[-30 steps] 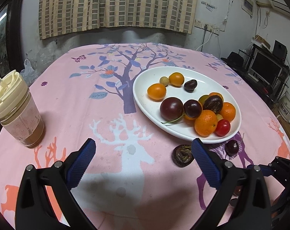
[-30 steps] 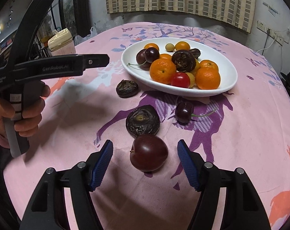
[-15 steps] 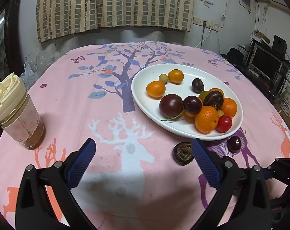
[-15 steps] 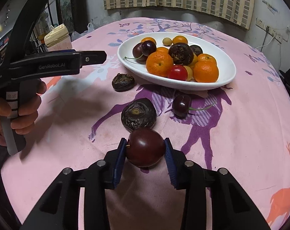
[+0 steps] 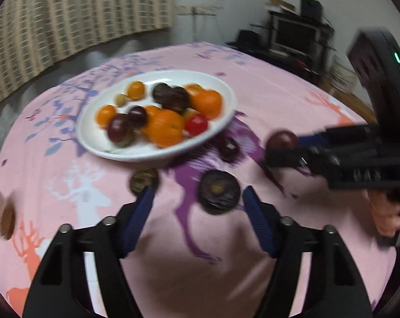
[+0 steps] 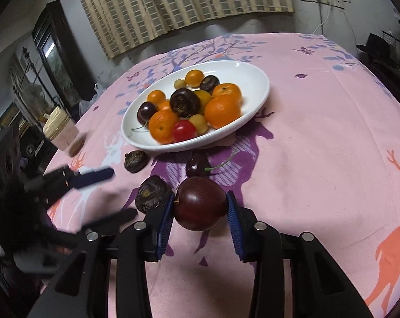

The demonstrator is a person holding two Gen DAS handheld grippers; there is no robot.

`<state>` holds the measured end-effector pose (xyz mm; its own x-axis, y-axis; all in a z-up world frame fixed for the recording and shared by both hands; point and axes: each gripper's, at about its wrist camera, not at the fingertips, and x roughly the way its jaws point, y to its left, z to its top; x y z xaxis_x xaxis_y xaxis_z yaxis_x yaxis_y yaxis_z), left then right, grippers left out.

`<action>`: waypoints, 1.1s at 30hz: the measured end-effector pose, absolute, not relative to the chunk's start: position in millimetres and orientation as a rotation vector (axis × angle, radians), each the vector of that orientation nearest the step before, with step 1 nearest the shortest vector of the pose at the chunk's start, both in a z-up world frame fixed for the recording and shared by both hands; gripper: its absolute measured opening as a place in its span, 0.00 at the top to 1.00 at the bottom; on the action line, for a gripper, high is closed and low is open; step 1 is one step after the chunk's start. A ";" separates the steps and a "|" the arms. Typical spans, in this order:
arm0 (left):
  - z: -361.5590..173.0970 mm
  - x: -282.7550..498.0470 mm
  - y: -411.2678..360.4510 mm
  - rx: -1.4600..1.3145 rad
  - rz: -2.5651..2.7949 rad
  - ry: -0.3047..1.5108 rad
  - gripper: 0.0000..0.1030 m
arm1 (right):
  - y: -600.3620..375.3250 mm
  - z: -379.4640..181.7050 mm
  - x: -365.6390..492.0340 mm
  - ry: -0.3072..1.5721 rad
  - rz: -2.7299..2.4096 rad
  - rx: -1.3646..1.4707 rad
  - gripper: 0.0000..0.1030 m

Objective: Organize fruits
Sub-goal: 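Grasp a dried dark fruit with the left gripper while the right gripper grasps a dark plum, then place both dark fruits on the white plate and open both grippers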

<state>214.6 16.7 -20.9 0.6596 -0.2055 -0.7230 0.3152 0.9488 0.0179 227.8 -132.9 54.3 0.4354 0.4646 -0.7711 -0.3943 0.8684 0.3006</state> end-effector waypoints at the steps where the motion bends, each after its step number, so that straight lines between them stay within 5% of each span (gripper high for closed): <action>1: -23.1 214.9 12.2 0.159 -0.302 0.803 0.39 | -134.0 54.4 229.0 0.983 0.531 0.084 0.62; 14: -47.2 236.6 -10.4 0.184 -0.309 0.888 0.57 | -140.8 53.7 230.6 0.997 0.520 0.131 0.62; 25: 0.2 233.3 21.0 0.046 -0.305 0.763 0.58 | -141.1 67.9 230.3 0.881 0.569 0.163 0.62; 33: 25.4 311.9 65.5 -0.082 -0.100 0.692 0.58 | -119.3 79.9 302.7 0.757 0.444 0.201 0.62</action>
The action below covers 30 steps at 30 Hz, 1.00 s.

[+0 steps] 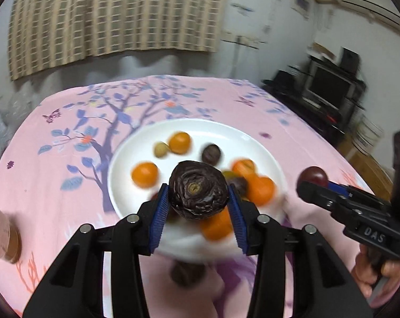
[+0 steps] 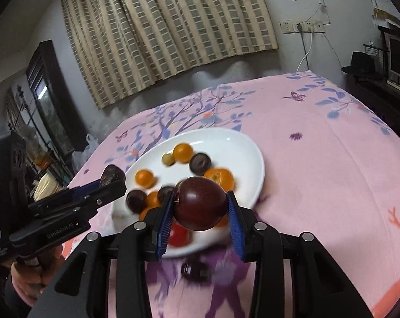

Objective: Organize fruits
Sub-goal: 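Place both dark fruits on the white plate and open both grippers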

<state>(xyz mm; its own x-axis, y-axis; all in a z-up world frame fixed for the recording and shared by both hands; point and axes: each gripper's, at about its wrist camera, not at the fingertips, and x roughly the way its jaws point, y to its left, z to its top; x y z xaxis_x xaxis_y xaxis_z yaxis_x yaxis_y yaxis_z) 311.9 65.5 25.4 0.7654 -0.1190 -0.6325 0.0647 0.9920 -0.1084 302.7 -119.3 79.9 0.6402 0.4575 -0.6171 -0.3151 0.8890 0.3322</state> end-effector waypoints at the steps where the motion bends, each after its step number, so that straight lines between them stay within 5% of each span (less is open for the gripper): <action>1: 25.1 321.5 66.0 -0.073 -0.081 0.694 0.58 | -117.8 78.1 311.9 0.757 0.440 0.210 0.62; 6: 18.7 348.0 71.7 -0.080 -0.047 0.723 0.58 | -102.3 64.9 344.0 0.761 0.428 0.197 0.60; 7: 18.2 350.0 71.7 -0.072 -0.032 0.727 0.57 | -102.7 64.1 345.6 0.759 0.427 0.205 0.52; 8: 18.4 349.9 71.3 -0.058 -0.009 0.721 0.46 | -104.0 64.7 344.6 0.754 0.430 0.214 0.41; 9: 18.5 350.4 71.2 -0.045 0.008 0.710 0.28 | -106.3 68.4 341.0 0.736 0.435 0.222 0.39; 10: 21.1 346.3 70.8 -0.032 0.027 0.683 0.21 | -107.8 72.7 336.8 0.715 0.440 0.225 0.38; 15: 34.1 324.2 64.7 0.001 0.028 0.616 0.08 | -120.9 85.8 318.1 0.683 0.465 0.237 0.27; 30: 2.6 266.4 92.2 0.058 0.151 0.673 0.05 | -112.2 65.2 270.4 0.790 0.524 0.083 0.26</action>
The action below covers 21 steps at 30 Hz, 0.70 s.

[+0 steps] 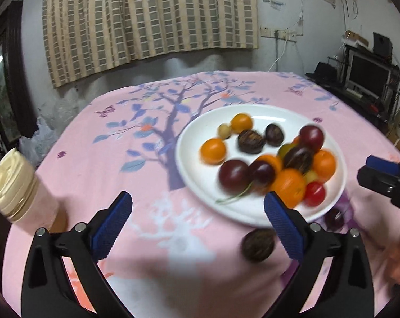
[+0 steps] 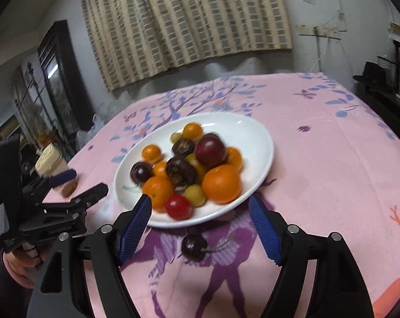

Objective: Organize fruits
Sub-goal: 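Place both dark fruits on the white plate and open both grippers, then grasp the last dried dark fruit with the left gripper while the right gripper grasps a dark cherry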

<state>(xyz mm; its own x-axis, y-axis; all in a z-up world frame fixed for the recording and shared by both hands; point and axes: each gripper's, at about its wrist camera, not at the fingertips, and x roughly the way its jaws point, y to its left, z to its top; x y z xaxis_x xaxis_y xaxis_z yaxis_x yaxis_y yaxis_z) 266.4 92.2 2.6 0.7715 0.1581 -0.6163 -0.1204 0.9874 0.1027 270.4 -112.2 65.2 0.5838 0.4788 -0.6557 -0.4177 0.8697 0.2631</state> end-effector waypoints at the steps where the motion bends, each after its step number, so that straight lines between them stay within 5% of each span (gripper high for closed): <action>1: 0.2 262.1 94.4 0.074 0.167 0.670 0.05 | -108.1 62.3 269.9 0.816 0.523 0.061 0.26; 3: -0.8 256.7 96.5 0.092 0.189 0.663 0.05 | -99.0 54.6 269.2 0.878 0.529 -0.006 0.27; 8: 0.7 251.8 101.2 0.078 0.175 0.672 0.05 | -89.3 40.7 265.5 0.947 0.536 -0.082 0.50; 21: 1.8 250.5 105.7 0.044 0.172 0.685 0.05 | -70.6 25.8 258.0 0.963 0.522 -0.243 0.61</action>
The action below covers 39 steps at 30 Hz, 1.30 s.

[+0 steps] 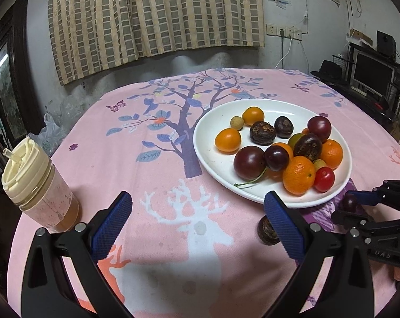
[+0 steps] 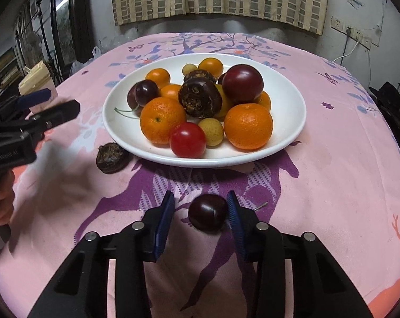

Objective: Organize fruits
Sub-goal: 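Grasp the last dried dark fruit with the left gripper while the right gripper grasps a dark cherry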

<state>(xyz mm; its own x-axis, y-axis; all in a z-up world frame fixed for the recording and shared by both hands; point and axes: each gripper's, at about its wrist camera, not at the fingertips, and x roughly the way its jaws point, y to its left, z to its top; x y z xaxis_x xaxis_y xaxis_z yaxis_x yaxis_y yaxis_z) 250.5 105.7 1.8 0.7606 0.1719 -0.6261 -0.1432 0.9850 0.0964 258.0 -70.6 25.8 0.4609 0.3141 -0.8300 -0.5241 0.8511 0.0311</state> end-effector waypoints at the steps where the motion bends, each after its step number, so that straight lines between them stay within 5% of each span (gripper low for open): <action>1: 1.8 250.9 107.3 0.035 0.172 0.688 0.05 | -70.1 25.0 258.0 0.962 0.519 -0.249 0.62; 5: 0.8 252.0 110.4 0.013 0.174 0.696 0.05 | -72.4 26.1 259.5 0.957 0.521 -0.244 0.73; 16: -7.3 250.2 91.7 -0.015 -0.054 0.767 0.06 | -101.4 53.1 259.6 0.916 0.545 -0.037 0.73; 21: -26.1 252.1 63.5 0.089 -0.138 0.820 0.38 | -103.2 55.4 259.2 0.909 0.537 -0.021 0.73; 39: -48.4 271.0 56.4 0.083 -0.164 0.900 0.65 | -104.3 55.2 258.3 0.909 0.530 -0.023 0.73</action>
